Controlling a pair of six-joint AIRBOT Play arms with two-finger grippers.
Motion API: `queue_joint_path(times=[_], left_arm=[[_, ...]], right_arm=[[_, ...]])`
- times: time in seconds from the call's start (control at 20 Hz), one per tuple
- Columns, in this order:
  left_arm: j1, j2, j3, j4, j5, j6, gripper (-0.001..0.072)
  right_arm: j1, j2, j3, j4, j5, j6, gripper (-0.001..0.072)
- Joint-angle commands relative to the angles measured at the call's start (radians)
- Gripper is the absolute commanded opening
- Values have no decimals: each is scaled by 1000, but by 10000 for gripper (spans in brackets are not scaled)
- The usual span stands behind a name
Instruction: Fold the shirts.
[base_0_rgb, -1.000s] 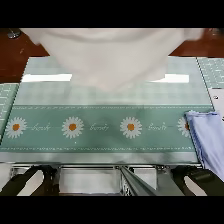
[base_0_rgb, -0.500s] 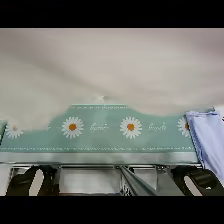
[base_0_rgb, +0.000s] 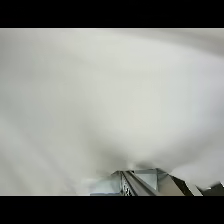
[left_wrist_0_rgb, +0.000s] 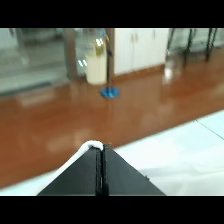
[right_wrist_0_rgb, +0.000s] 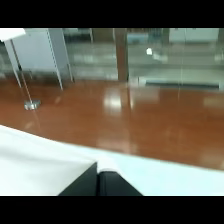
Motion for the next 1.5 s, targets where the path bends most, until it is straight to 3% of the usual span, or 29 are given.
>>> queue_joint_path(times=[0.0, 0.25, 0.4, 0.5, 0.6, 0.7, 0.85, 0.9, 0.95, 1.0, 1.05, 1.2, 1.3, 1.4, 1.45], left_arm=[[-7, -161, -111, -98, -47, 29, 39], [-19, -429, -233, -93, -27, 66, 39], [-59, -571, -240, -92, 84, 66, 39], [-80, -641, -240, -92, 176, 66, 39], [-104, -705, -240, -93, 231, 65, 39], [-128, -766, -240, -95, 254, 65, 39], [-150, -838, -240, -95, 269, 26, 60], [-151, -854, -240, -95, 265, 1, 272], [-148, -860, -240, -93, 248, -10, 706], [-135, -858, -239, -65, 219, -11, 703], [-111, -856, -230, -13, 161, -24, 702], [26, -845, -232, 230, -90, -170, 702], [134, -790, -343, 207, -159, -125, 701], [230, -669, -558, 150, -140, -108, 702], [274, -601, -679, 148, -116, -116, 701]], right_arm=[[-1, -56, -124, -32, 36, 0, 16], [-1, -222, -453, -173, -106, 58, 15], [-58, -425, -486, -217, -268, 99, 15], [-164, -567, -463, -102, -380, 103, 17], [-232, -715, -416, 113, -438, 3, 16], [-245, -850, -364, 285, -497, -76, 17], [-245, -1016, -271, 434, -552, -90, 17], [-255, -1062, -240, 482, -549, -90, 78], [-269, -1097, -212, 519, -527, -90, 437], [-291, -1115, -191, 538, -490, -96, 625], [-326, -1117, -178, 533, -430, -100, 626], [-473, -1074, -167, 437, -163, -153, 625], [-544, -1003, -219, 191, 7, -159, 621], [-589, -864, -417, 42, -31, -152, 621], [-611, -776, -547, 77, -98, -150, 621]])
